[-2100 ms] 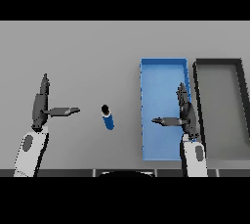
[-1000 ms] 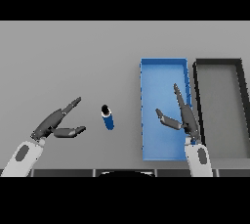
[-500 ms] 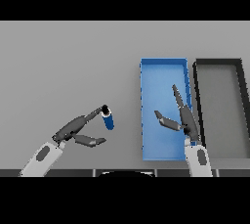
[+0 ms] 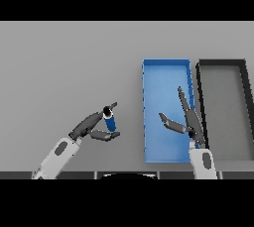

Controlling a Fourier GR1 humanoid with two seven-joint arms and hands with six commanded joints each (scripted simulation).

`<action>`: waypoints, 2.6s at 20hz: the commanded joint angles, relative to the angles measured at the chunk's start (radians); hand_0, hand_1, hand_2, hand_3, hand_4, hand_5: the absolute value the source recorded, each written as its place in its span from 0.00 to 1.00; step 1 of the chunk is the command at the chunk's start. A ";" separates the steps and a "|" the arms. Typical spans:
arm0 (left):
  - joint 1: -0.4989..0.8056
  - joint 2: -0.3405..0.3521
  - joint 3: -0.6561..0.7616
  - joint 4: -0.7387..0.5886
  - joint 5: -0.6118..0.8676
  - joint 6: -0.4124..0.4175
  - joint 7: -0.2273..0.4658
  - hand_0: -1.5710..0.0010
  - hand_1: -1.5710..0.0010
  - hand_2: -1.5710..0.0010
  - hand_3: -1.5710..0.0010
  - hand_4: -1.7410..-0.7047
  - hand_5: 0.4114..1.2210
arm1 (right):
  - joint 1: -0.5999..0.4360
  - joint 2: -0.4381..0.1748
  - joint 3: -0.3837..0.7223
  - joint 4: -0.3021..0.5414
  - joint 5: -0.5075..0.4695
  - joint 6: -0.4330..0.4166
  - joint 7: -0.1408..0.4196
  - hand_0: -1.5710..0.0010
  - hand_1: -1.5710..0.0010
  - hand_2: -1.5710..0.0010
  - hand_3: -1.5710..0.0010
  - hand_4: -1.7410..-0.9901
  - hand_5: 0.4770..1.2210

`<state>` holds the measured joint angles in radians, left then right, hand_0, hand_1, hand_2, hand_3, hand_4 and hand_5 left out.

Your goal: Pick up the blue pipe and place it into the blue bin.

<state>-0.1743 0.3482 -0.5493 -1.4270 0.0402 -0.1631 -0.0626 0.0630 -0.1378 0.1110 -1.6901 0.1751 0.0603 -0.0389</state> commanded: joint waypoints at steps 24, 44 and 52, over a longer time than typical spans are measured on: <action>0.005 -0.187 -0.013 -0.042 0.039 0.026 -0.159 0.03 0.03 0.02 0.03 0.25 0.98 | -0.004 -0.015 -0.005 0.015 0.018 -0.004 0.013 1.00 1.00 1.00 1.00 0.78 0.10; -0.048 -0.239 0.027 -0.168 0.005 -0.058 -0.008 0.00 0.00 0.00 0.00 0.26 1.00 | -0.036 -0.057 -0.007 0.008 0.033 0.015 0.022 1.00 1.00 1.00 1.00 0.73 0.13; -0.044 -0.264 0.044 -0.163 -0.033 -0.085 -0.010 0.00 0.00 0.00 0.00 0.26 1.00 | -0.132 -0.145 -0.036 -0.149 -0.246 0.219 0.013 1.00 1.00 0.99 1.00 0.77 0.15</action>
<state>-0.2188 0.0842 -0.5049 -1.5895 0.0064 -0.2495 -0.0759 -0.0700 -0.2838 0.0753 -1.8390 -0.0707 0.2795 -0.0268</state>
